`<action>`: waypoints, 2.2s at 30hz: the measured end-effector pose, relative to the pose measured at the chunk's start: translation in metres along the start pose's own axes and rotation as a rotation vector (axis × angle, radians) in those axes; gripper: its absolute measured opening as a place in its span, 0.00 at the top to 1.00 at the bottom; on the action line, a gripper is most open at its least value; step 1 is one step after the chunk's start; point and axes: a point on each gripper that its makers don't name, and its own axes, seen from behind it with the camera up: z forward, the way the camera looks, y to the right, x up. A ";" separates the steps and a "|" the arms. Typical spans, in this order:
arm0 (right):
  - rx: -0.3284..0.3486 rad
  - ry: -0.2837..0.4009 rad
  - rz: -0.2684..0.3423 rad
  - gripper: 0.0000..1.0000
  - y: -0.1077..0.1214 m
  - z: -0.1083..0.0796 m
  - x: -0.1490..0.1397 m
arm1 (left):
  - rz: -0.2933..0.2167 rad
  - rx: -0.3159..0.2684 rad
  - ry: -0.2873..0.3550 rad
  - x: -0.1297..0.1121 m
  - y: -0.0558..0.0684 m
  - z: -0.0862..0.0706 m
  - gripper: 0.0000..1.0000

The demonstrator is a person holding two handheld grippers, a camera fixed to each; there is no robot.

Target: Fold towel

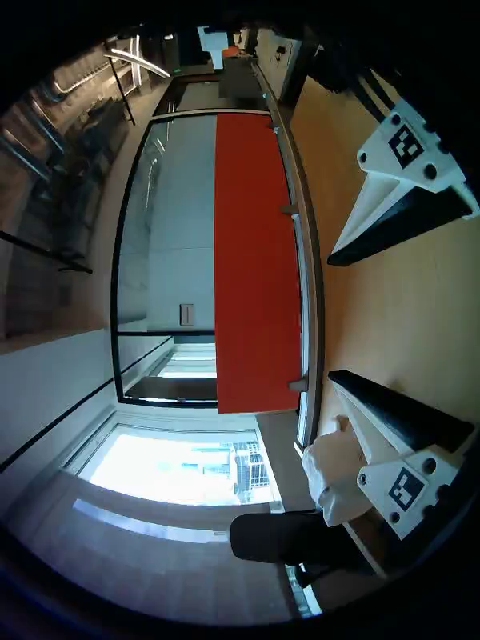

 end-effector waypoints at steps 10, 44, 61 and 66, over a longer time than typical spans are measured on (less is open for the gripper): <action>0.001 0.020 0.005 0.06 -0.002 0.002 -0.015 | 0.003 -0.002 0.025 -0.034 0.000 -0.006 0.03; 0.018 0.039 -0.004 0.06 -0.012 0.002 -0.059 | -0.004 0.047 0.045 -0.122 -0.012 -0.013 0.03; 0.013 0.041 -0.007 0.06 -0.004 -0.005 -0.056 | -0.014 0.045 0.034 -0.125 -0.013 -0.011 0.03; 0.014 0.040 -0.002 0.06 -0.002 -0.006 -0.057 | -0.013 0.043 0.033 -0.126 -0.013 -0.010 0.03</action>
